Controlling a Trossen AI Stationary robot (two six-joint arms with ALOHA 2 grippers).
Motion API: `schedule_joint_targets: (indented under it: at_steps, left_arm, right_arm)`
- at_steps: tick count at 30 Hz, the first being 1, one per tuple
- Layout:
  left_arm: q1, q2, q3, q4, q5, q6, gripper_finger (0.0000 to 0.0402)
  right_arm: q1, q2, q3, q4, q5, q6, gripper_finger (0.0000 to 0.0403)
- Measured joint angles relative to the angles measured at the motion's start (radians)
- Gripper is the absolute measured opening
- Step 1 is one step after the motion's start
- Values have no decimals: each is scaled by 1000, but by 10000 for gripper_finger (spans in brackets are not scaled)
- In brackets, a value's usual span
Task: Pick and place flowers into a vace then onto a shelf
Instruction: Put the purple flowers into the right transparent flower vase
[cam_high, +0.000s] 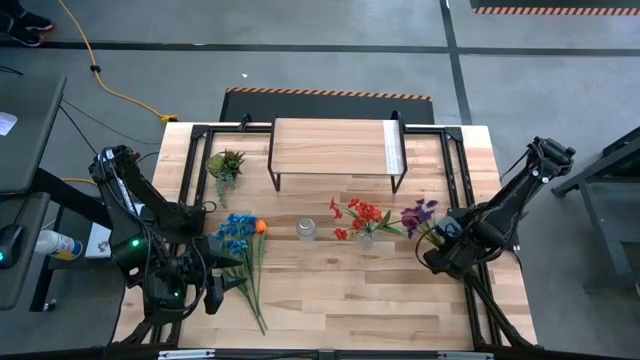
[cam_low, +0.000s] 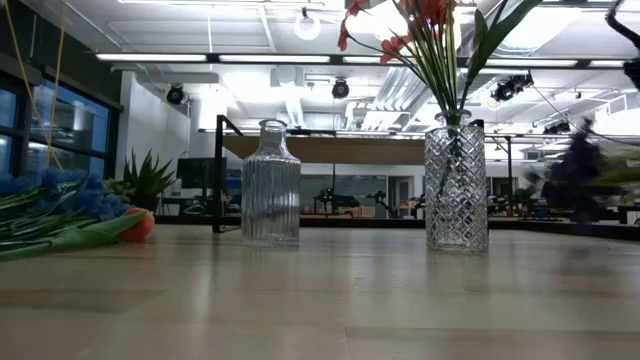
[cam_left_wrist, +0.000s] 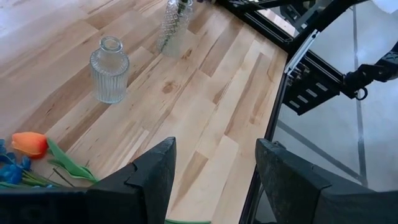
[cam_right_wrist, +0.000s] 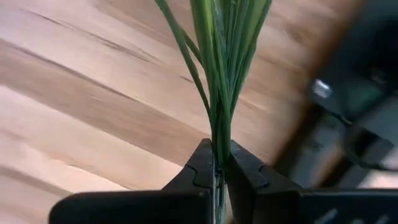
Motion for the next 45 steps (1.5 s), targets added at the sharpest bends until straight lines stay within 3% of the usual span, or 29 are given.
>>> schedule_joint_targets:
  at_steps: [3,14,21,33,37,45]
  left_arm:
    - [0,0,0,0,6,0,253]
    - [0,0,0,0,23,0,253]
    - [0,0,0,0,20,0,253]
    - [0,0,0,2,16,-1,253]
    - [0,0,0,2,-1,-2,253]
    - [0,0,0,2,-8,-3,253]
  right_arm:
    - [-3,-19,0,49,12,-24,10]
    - [74,-83,0,225,-109,-38,10]
    - [106,-83,0,379,-101,-120,10]
    - [107,-36,0,716,-158,-412,10]
    - [104,35,0,858,-71,-523,10]
    - [104,121,0,1169,308,-791,10]
